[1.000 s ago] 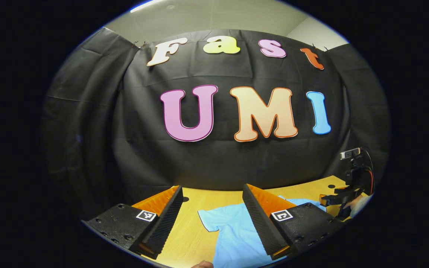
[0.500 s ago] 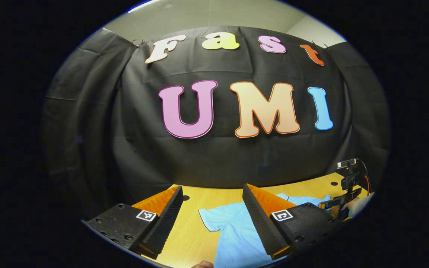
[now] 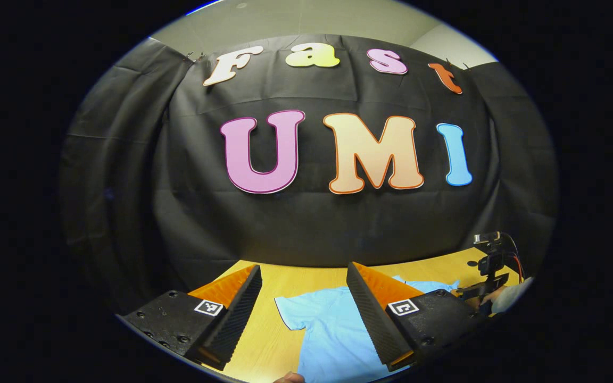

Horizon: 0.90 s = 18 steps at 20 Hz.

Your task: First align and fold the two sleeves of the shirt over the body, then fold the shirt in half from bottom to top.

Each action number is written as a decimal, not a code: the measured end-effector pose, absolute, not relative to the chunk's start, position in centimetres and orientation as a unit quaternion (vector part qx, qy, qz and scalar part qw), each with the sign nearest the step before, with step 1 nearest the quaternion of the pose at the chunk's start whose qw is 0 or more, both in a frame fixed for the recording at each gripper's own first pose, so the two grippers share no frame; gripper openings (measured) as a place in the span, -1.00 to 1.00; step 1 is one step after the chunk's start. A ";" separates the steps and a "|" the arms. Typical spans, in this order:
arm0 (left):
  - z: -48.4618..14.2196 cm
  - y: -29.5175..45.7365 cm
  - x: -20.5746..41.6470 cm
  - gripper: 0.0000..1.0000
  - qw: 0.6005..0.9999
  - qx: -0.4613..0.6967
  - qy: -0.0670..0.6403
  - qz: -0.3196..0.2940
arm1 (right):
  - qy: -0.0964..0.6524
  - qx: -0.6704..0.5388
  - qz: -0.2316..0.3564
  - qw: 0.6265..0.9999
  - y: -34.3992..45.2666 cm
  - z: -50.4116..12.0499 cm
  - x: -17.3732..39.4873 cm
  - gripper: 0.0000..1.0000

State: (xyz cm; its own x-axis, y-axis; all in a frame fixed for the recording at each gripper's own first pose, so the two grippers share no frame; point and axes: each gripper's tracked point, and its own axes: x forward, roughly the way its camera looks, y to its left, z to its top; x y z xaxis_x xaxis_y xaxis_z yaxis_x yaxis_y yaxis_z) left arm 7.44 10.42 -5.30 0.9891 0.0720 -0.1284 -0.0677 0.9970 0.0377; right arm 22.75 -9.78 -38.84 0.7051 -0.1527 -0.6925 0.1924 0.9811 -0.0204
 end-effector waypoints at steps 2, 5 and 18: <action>-5.5 10.6 7.3 0.92 0.997 0.014 0.068 0.036 | 0.380 0.047 -0.098 0.919 -9.4 -38.7 22.7 -0.89; -5.5 11.1 7.2 0.92 0.997 0.014 0.064 0.041 | 0.351 0.074 -0.087 0.929 -7.8 -36.1 23.8 -0.89; -7.2 11.9 6.9 0.92 0.996 0.010 0.079 0.044 | 0.353 0.114 0.019 0.928 6.3 -36.1 24.7 -0.90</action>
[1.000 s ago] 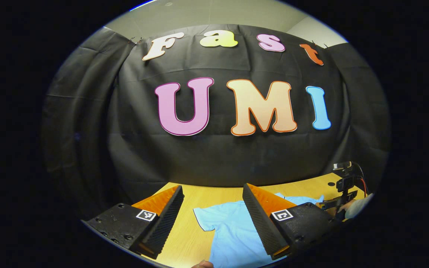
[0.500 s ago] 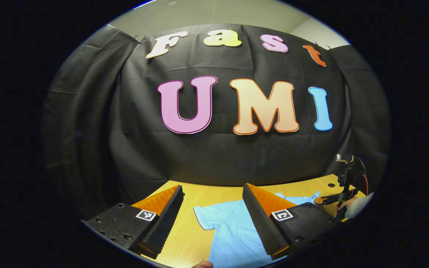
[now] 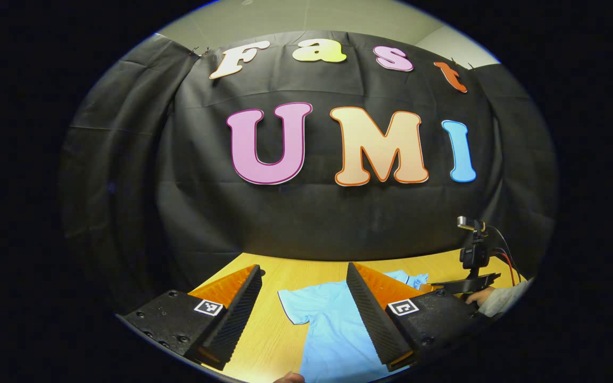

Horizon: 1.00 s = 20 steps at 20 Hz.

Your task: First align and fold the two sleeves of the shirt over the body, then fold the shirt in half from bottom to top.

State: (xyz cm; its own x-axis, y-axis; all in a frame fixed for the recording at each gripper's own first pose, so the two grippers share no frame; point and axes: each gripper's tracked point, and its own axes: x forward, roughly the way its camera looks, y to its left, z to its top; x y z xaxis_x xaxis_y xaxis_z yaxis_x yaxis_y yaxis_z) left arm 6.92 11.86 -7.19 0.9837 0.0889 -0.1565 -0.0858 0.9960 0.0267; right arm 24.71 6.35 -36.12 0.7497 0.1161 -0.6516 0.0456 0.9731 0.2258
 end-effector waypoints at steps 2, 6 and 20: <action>-7.5 12.0 7.1 0.92 0.995 0.008 0.083 0.045 | 0.361 0.114 0.023 0.925 7.0 -36.3 24.1 -0.75; -8.6 12.1 8.1 0.92 0.995 0.006 0.087 0.045 | 0.328 0.102 0.040 0.938 7.0 -33.1 23.9 0.35; -17.9 15.4 17.5 0.92 0.985 -0.035 0.149 0.075 | 0.243 0.070 0.031 0.967 1.9 -22.9 18.8 0.95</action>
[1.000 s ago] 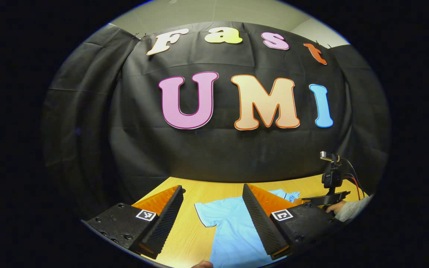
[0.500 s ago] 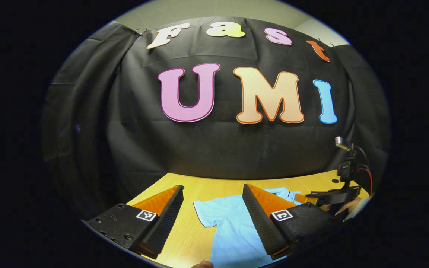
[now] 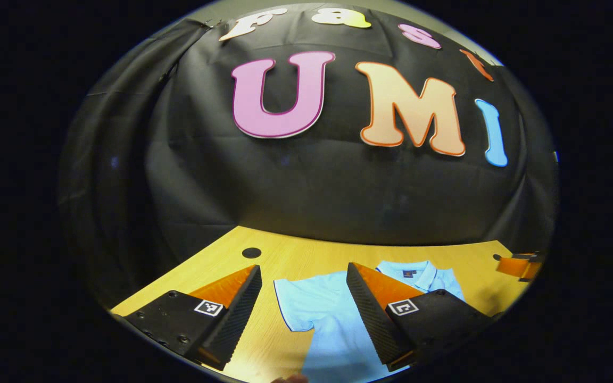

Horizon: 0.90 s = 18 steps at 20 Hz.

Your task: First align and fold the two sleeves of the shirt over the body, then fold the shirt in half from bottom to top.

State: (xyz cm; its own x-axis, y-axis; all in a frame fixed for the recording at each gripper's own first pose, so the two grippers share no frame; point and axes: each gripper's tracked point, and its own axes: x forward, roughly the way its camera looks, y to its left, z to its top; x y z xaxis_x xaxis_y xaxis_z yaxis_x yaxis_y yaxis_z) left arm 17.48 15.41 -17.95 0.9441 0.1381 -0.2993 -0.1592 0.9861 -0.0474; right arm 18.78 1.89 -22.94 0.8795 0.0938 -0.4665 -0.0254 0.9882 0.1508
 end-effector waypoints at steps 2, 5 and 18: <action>-19.9 15.8 19.0 0.92 0.982 -0.044 0.163 0.080 | 0.243 0.059 0.024 0.968 0.7 -22.6 17.8 0.95; -23.3 15.9 21.1 0.92 0.978 -0.035 0.193 0.077 | 0.248 0.055 0.014 0.967 -0.3 -22.6 16.2 0.95; -33.3 16.7 23.6 0.92 0.951 -0.035 0.295 0.085 | 0.266 0.049 0.000 0.963 -1.7 -23.7 12.3 0.89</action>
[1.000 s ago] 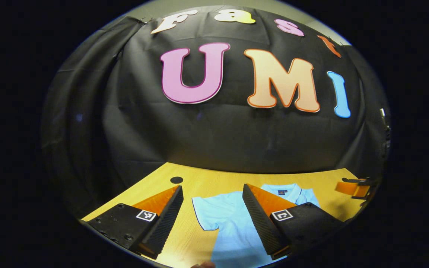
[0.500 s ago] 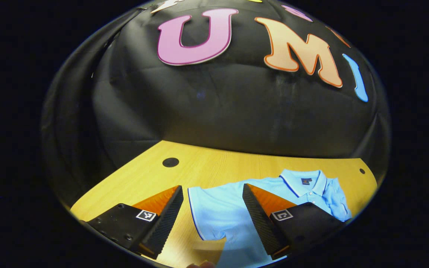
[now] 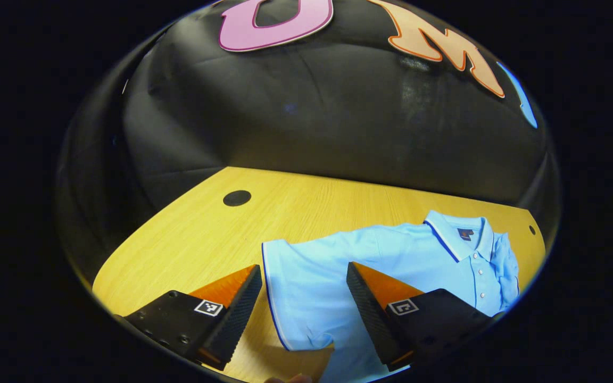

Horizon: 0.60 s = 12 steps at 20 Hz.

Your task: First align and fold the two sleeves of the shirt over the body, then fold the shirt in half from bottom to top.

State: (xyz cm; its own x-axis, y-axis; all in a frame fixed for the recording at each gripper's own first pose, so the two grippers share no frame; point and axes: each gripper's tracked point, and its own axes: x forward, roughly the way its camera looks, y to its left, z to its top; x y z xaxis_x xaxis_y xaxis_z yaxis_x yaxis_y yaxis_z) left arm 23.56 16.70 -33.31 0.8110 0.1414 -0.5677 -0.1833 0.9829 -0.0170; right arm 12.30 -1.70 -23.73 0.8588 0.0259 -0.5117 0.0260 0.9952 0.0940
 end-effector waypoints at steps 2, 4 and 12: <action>-34.3 16.8 23.2 0.92 0.947 -0.042 0.307 0.090 | 0.265 0.050 -0.002 0.963 -2.0 -23.2 12.0 0.89; -35.0 16.8 22.3 0.92 0.940 -0.049 0.325 0.093 | 0.268 0.049 -0.004 0.962 -2.0 -22.7 11.7 0.89; -35.0 14.3 23.5 -0.67 0.944 -0.069 0.319 0.046 | 0.274 0.053 -0.011 0.960 -2.8 -22.5 10.0 0.89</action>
State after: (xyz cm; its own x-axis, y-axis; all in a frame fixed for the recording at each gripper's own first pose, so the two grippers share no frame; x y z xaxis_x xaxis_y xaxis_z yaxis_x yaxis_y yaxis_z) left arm 23.54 14.34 -34.97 0.7928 0.0418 -0.6080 -0.1300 0.9863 -0.1017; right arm 10.03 -2.78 -22.53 0.8491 0.0079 -0.5282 0.0507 0.9941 0.0964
